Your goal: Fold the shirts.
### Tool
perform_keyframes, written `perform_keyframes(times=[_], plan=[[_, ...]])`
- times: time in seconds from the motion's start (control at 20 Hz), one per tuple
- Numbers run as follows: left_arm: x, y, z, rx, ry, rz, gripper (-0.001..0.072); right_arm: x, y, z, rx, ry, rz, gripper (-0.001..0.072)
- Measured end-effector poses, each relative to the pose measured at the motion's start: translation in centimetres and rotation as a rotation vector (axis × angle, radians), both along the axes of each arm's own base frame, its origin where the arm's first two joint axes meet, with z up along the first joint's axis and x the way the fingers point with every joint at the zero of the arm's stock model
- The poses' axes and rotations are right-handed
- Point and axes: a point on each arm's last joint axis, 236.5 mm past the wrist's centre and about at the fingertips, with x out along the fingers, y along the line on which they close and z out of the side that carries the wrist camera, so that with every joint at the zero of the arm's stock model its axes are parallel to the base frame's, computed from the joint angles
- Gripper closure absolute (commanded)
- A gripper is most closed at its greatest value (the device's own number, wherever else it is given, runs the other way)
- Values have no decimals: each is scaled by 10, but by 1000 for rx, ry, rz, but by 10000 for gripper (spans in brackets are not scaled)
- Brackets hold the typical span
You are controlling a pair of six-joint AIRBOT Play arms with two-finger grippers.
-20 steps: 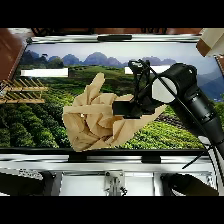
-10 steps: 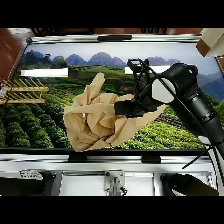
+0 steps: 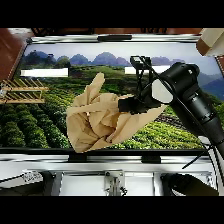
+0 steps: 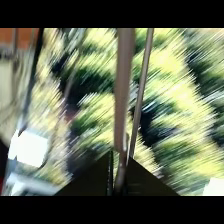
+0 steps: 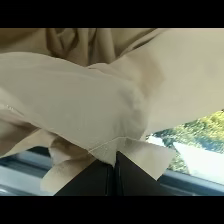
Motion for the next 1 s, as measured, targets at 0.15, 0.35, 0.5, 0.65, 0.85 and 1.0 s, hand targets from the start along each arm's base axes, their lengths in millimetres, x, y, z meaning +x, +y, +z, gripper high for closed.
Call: perform_keyframes(times=[0.15,0.35,0.5,0.65,0.85,1.0], plan=[[33,-81,53,36,-123,-165,668,6,-7,1,-29,-27,-13,653],[29,-211,105,91,-195,-470,667,18,-22,9,-80,-86,-35,653],[-16,-277,110,127,-148,-651,668,28,-31,24,-105,-145,-48,653],[-73,-315,86,130,-64,-774,668,39,-42,37,-141,-203,-69,653],[-140,-333,41,136,17,-877,668,48,-63,43,-174,-224,-119,653],[-169,-326,21,160,19,-896,668,50,-74,42,-171,-200,-153,653]])
